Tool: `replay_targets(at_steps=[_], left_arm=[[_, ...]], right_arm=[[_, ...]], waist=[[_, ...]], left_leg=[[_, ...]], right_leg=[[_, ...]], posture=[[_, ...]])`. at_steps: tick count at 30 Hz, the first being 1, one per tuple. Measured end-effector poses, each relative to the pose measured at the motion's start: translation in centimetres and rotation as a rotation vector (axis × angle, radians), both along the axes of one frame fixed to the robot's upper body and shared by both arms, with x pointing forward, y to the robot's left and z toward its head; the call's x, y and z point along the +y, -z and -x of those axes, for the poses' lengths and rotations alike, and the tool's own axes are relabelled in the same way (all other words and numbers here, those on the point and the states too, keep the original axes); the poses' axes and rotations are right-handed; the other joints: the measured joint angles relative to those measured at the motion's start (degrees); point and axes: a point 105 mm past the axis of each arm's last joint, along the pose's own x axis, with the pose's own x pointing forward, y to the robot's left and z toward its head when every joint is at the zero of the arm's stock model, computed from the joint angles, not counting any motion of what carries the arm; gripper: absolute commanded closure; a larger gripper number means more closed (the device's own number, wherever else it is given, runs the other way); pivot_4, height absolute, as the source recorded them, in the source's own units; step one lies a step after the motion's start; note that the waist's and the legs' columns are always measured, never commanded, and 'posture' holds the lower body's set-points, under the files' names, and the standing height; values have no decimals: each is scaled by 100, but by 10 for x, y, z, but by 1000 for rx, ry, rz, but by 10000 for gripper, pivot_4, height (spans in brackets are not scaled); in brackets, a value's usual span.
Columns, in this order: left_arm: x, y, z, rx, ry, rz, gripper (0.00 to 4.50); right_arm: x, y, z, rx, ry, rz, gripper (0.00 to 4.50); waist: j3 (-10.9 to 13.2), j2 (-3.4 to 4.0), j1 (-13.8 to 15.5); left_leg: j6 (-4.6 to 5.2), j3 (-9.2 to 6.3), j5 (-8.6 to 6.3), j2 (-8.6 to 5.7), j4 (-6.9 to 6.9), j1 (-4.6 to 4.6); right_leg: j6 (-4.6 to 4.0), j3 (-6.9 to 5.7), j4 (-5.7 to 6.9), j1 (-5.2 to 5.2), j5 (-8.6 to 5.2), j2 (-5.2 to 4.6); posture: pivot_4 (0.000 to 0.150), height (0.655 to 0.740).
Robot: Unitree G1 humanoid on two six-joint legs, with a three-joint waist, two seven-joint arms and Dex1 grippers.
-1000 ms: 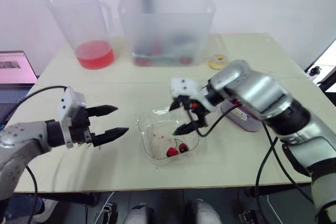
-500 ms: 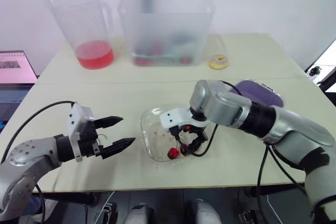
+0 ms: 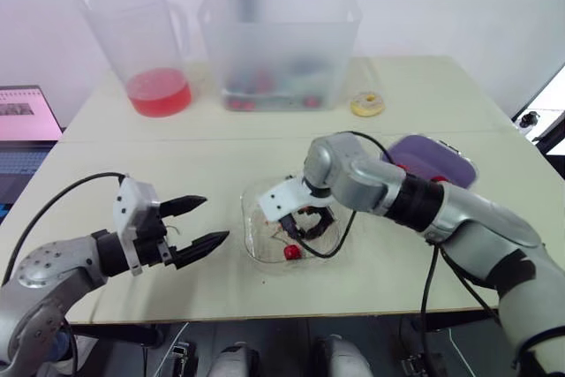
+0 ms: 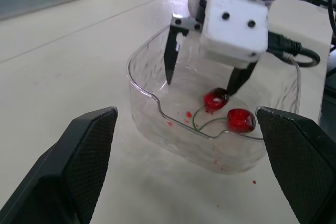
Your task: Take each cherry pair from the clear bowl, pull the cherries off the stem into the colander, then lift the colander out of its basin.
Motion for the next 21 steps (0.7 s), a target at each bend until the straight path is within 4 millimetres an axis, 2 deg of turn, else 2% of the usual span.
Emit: replay_targets(at_steps=[4, 9, 13, 16, 21], left_arm=[[-1, -5, -4, -17, 4, 17, 748], [4, -15, -14, -36, -11, 85, 748], [10, -13, -16, -21, -25, 84, 748], [11, -13, -17, -17, -18, 72, 748], [15, -14, -16, -33, -11, 13, 748]], right_arm=[[1, -34, 1, -17, 19, -113, 0], [-3, -57, 21, 127, -62, -303, 0], [-17, -63, 20, 166, 3, -415, 0], [-14, -60, 31, 246, 36, -500, 0], [-10, -75, 48, 366, 112, -641, 0]], waist=[[0, 0, 11], [-1, -1, 19], [-1, -1, 7], [-1, -1, -2], [-1, -1, 15]], left_leg=[[0, -1, 0, 1, -1, 0], [0, -6, 0, 0, 3, 1], [0, -5, 0, 3, 1, 3], [0, -3, 0, 4, 0, 3], [0, -5, 0, 2, 1, 3]], right_leg=[[0, -1, -1, 2, 0, 0], [0, -6, -3, 11, 0, 0], [0, -5, -1, 10, 0, 2], [0, -5, -1, 7, 0, 1], [0, -5, -2, 10, 0, -2]], posture=[[1500, 6886], [1500, 6886], [1500, 6886], [1500, 6886], [1500, 6886]])
